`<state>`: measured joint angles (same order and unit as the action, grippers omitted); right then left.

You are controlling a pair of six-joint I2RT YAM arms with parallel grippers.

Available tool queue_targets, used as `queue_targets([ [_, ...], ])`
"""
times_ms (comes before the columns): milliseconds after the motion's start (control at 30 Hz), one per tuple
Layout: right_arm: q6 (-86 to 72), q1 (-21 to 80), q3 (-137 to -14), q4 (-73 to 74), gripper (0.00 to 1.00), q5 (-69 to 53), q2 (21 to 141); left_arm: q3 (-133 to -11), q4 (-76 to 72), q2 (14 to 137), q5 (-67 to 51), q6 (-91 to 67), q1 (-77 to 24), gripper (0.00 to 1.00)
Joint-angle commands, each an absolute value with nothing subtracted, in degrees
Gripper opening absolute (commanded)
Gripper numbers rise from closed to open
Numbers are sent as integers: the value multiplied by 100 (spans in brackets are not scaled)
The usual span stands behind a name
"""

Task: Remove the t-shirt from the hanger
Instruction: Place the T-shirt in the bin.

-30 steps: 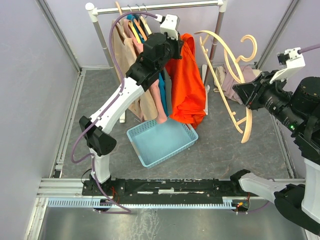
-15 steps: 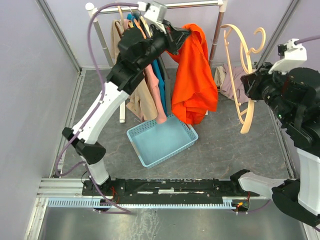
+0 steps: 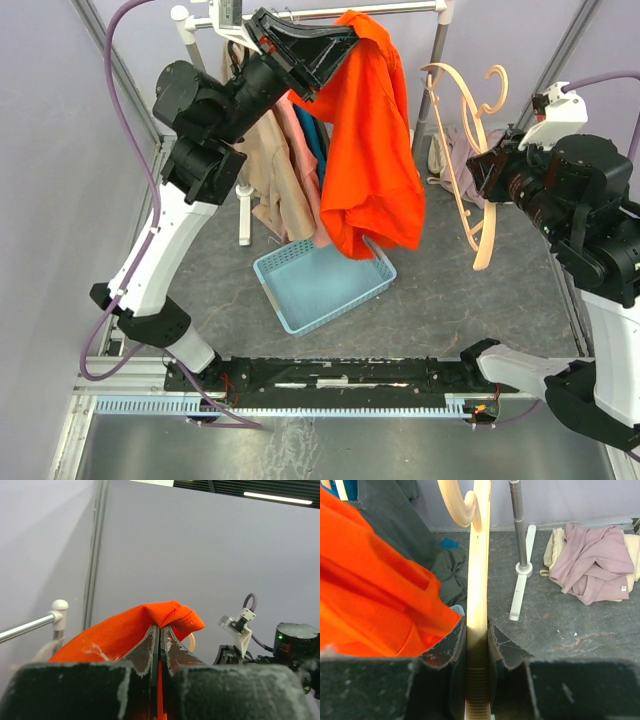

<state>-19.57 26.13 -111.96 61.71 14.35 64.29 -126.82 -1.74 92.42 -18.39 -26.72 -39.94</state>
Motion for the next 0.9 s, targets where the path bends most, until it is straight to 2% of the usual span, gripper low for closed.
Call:
queue_targets([
  [0,-2003,2610,-11165,5668,1,1339,6265,-12860,-673,9000,-2250,-3204,-3999,3],
  [100,-2019,2606,-11130,5669,1,1299,6203,-12545,-372,8762,-2323,-3096,-3999,3],
  [333,-2030,2608,-11072,5779,1,1112,6132,-10595,-118,7653,-2092,-2643,-4081,3],
  [633,-2013,2610,-11030,5831,1,979,6158,-9502,1168,7122,-2086,-1946,-4462,3],
  [867,-2098,2605,-10931,5759,1,861,6208,-8160,1734,6515,-904,-1490,-4993,3],
])
